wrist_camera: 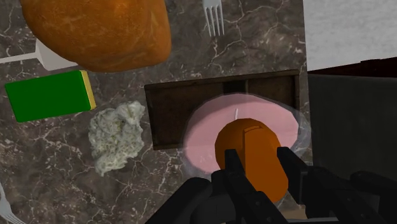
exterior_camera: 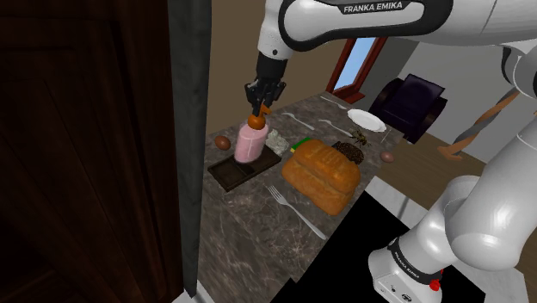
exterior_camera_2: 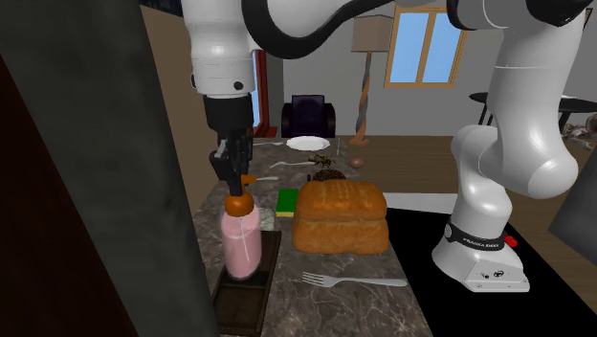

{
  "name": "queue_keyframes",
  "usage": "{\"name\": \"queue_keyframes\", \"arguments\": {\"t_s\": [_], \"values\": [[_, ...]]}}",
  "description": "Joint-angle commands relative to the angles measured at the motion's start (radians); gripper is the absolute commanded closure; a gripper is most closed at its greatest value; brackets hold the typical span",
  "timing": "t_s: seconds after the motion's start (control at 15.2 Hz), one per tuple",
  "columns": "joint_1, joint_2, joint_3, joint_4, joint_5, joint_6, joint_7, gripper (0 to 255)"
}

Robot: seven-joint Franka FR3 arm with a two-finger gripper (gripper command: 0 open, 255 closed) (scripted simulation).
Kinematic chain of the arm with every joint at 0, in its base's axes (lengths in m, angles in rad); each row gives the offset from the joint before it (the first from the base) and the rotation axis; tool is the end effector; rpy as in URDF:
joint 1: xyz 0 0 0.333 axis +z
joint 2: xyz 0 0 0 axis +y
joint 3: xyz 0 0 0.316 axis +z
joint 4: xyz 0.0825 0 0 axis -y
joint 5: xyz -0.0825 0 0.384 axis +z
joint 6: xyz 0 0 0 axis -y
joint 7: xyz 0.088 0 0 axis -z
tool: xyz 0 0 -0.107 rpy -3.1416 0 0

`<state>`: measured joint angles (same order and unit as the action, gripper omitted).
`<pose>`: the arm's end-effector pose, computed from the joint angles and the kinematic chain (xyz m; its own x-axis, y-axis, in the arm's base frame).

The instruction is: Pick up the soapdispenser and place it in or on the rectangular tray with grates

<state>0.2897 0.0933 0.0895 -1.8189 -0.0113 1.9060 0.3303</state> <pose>0.5474 0.2157 0.4818 0.9986 0.0523 -0.0047 0.0523 -0.9986 0.0041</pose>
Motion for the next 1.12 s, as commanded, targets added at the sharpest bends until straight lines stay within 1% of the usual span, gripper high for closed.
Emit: {"name": "queue_keyframes", "arguments": {"t_s": [0.0, 0.07, 0.59, 0.66, 0.99, 1.06], "values": [[0.000, 0.001, 0.000, -0.025, 0.000, 0.028, 0.000, 255], [0.000, 0.004, 0.000, -0.037, -0.001, 0.042, 0.000, 255], [0.000, 0.004, 0.000, -0.037, -0.001, 0.042, 0.000, 255], [0.000, 0.004, 0.000, -0.037, -0.001, 0.042, 0.000, 0], [0.000, 0.004, 0.000, -0.037, -0.001, 0.042, 0.000, 0], [0.000, -0.002, 0.000, -0.011, 0.000, 0.010, -0.001, 0]]}}
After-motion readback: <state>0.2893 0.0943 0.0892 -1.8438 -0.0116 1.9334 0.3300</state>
